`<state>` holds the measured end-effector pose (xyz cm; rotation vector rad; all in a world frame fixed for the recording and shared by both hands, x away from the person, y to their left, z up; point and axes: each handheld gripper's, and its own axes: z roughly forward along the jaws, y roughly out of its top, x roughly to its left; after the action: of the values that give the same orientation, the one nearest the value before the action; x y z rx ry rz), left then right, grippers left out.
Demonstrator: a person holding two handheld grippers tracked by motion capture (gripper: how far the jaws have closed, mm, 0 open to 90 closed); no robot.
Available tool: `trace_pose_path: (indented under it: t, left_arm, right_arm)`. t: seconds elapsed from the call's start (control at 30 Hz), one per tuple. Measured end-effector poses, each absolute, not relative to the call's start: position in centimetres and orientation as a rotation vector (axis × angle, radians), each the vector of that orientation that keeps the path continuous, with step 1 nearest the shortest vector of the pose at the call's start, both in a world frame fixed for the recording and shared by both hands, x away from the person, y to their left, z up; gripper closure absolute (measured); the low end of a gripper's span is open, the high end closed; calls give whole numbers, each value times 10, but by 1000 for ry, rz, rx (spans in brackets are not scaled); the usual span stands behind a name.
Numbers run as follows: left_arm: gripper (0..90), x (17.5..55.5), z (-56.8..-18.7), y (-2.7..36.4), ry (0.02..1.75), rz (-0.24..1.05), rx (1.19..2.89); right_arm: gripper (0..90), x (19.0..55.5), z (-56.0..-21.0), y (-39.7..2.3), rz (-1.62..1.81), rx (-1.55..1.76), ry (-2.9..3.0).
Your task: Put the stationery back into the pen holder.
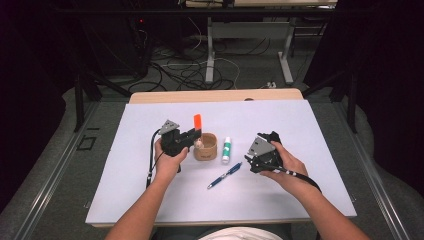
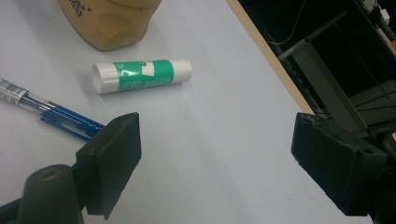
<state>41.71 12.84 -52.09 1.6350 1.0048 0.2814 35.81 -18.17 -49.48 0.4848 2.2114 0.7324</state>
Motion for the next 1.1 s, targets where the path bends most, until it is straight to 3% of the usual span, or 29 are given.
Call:
trace_pose_path:
  t: [0.2, 0.7, 1.1]
  left_arm:
    - [763, 415, -522, 130, 1022, 269, 1633]
    - [513, 411, -512, 137, 1051, 312, 1603]
    - [411, 406, -499, 146, 1065, 376, 1607]
  right_arm:
    - [158, 358, -495, -182, 731, 486, 2207]
    - [157, 357, -496, -183, 764, 522, 2196]
    - [151, 367, -491, -191, 839, 670, 2169]
